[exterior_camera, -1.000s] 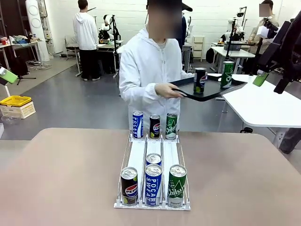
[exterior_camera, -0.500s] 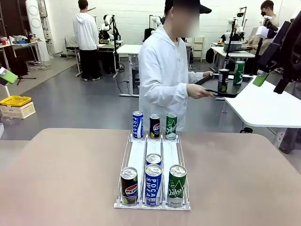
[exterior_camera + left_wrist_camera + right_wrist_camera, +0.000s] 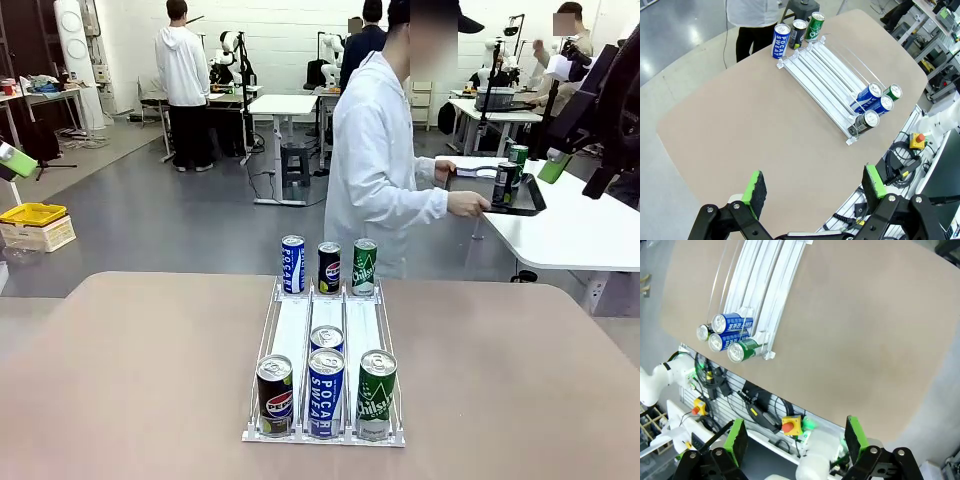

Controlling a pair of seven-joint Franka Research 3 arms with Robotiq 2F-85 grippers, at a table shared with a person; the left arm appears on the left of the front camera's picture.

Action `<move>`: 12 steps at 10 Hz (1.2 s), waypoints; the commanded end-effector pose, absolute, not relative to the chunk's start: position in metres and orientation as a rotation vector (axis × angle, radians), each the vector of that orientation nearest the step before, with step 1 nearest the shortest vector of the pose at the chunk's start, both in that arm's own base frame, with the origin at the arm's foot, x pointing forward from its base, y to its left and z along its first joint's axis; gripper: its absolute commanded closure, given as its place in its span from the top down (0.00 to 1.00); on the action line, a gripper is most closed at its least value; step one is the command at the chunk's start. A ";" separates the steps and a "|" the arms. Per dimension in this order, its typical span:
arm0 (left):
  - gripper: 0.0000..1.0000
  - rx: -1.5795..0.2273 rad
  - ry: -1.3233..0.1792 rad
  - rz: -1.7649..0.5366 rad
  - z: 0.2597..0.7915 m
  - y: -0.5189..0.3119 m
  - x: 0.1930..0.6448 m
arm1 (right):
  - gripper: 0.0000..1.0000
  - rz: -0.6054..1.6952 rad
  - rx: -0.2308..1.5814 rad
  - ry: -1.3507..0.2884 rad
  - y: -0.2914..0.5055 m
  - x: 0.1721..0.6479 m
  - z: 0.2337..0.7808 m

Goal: Retrieve and hand over the desired beverage to the person.
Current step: Place the picked can on the Handle tray extended by the person.

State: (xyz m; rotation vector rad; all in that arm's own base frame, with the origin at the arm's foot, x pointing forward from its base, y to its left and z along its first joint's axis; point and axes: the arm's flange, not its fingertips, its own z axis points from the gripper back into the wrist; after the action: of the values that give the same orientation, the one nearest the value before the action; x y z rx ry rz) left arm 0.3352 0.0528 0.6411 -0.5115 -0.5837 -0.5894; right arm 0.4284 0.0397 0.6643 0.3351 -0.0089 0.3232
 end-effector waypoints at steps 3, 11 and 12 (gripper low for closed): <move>1.00 -0.522 -0.596 -0.599 0.641 0.053 0.336 | 1.00 0.323 0.335 -0.009 0.040 0.428 0.664; 1.00 -0.522 -0.596 -0.599 0.641 0.053 0.336 | 1.00 0.409 0.626 -0.568 -0.120 0.424 0.603; 1.00 -0.522 -0.596 -0.599 0.641 0.053 0.336 | 1.00 0.371 0.608 -0.588 -0.124 0.421 0.596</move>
State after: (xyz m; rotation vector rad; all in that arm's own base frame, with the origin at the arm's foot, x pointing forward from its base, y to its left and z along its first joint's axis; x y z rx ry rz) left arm 0.3353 0.0529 0.6412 -0.5113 -0.5839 -0.5890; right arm 0.4302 -0.1365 0.6098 0.6344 -0.5249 0.4058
